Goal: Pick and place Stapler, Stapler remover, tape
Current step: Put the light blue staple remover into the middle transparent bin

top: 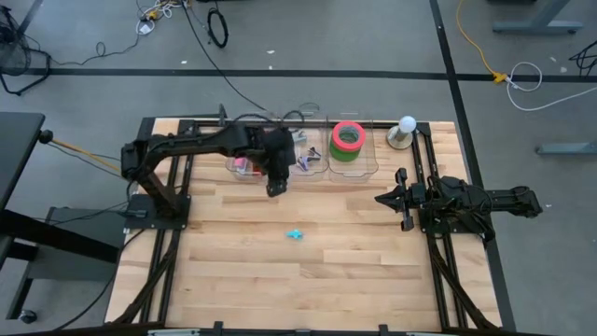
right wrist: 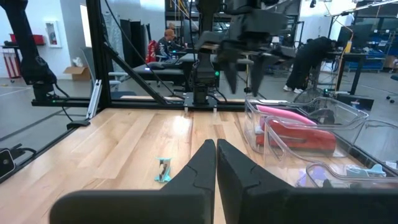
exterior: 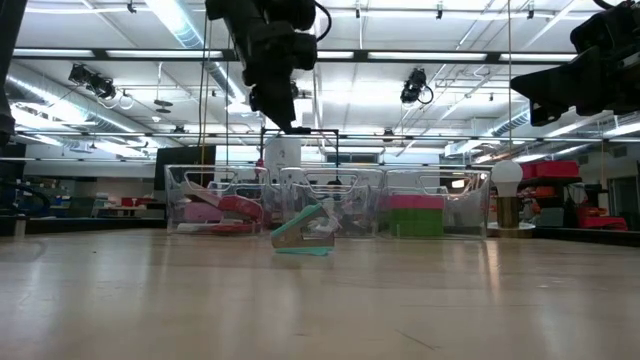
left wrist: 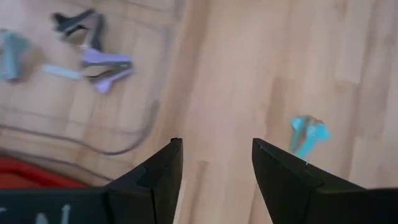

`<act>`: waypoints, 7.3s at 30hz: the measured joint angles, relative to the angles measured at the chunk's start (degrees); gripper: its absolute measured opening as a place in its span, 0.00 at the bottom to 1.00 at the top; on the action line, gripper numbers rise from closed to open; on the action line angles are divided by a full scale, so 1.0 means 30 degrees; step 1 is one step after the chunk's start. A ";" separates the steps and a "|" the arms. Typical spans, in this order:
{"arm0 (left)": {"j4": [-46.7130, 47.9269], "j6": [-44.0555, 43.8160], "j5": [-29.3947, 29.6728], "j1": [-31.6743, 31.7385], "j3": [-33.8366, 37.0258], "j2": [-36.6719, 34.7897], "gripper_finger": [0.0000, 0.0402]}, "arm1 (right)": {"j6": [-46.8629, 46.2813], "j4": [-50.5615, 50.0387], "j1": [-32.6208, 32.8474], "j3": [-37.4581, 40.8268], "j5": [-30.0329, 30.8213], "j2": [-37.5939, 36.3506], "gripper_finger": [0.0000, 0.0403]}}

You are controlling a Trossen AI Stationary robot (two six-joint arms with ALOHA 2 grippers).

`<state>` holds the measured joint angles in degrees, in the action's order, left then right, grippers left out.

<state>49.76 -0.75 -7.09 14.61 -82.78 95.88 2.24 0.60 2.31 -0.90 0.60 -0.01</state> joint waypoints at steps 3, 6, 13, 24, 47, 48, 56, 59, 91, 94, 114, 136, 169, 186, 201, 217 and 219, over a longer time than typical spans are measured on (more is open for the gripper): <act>0.0114 0.0449 0.0000 -0.0766 0.0000 0.0000 0.48 | 0.0000 0.0000 0.0000 0.0001 0.0001 0.0000 0.04; 0.0154 0.0450 0.0000 -0.1586 0.0000 0.0000 0.48 | 0.0000 -0.0001 0.0000 0.0003 -0.0006 0.0000 0.04; 0.0260 -0.0637 0.0000 -0.3456 0.0000 0.0000 0.48 | 0.0000 0.0000 -0.0007 -0.0004 0.0001 0.0000 0.04; 0.0369 -0.2505 -0.0007 -0.5911 0.0003 0.0007 0.48 | 0.0000 0.0000 -0.0001 0.0004 -0.0005 0.0000 0.04; -0.3141 -0.2531 0.1726 -0.9034 0.2041 0.0423 0.49 | 0.0000 0.0008 0.0000 0.0004 0.0002 0.0000 0.04; -0.3327 -0.2538 0.1716 -0.9041 0.2344 0.0423 0.49 | 0.0000 0.0015 -0.0007 0.0004 -0.0005 0.0000 0.04; -0.6152 -0.2552 0.1727 -0.9012 0.4638 0.0430 0.49 | 0.0000 0.0015 -0.0007 0.0004 -0.0006 0.0000 0.04; -0.7144 -0.2553 0.1714 -0.8997 0.5470 0.0430 0.49 | 0.0000 0.0015 0.0000 0.0004 -0.0002 0.0000 0.04; -1.4158 -0.3704 0.2011 -0.7448 1.0244 0.0423 0.49 | 0.0000 0.0007 0.0000 0.0004 -0.0005 0.0000 0.04; -1.4326 -0.3691 0.2011 -0.7344 1.0244 0.0423 0.49 | 0.0000 0.0007 -0.0006 0.0004 0.0001 0.0000 0.04; -1.3821 -0.3517 0.2267 -0.7618 0.9154 0.1516 0.49 | 0.0000 0.0008 -0.0001 0.0004 -0.0006 0.0000 0.04; -1.3161 -0.3551 0.2292 -0.8306 0.8788 0.2742 0.49 | 0.0000 0.0015 -0.0007 0.0004 -0.0003 0.0000 0.04; -1.4231 -0.4054 0.3359 -0.8480 0.8794 0.2922 0.34 | 0.0000 0.0000 -0.0003 0.0004 -0.0002 0.0000 0.04; -1.4222 -0.4782 0.3351 -0.8480 0.8794 0.2922 0.20 | 0.0000 -0.0002 -0.0002 0.0004 -0.0001 0.0000 0.04; -1.4224 -0.5052 0.3351 -0.8480 0.8794 0.2922 0.16 | 0.0000 -0.0007 -0.0003 0.0004 0.0001 0.0000 0.04; -1.2716 -0.4620 0.3461 -0.8429 0.7534 0.2922 0.14 | 0.0000 -0.0006 0.0000 0.0004 0.0002 0.0000 0.04; -1.2014 -0.4051 0.3972 -0.8372 0.6881 0.2922 0.14 | 0.0000 -0.0002 -0.0006 0.0004 0.0001 0.0000 0.04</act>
<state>13.72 -12.90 4.82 -10.51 -62.14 104.64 2.24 0.59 2.29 -0.89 0.60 -0.01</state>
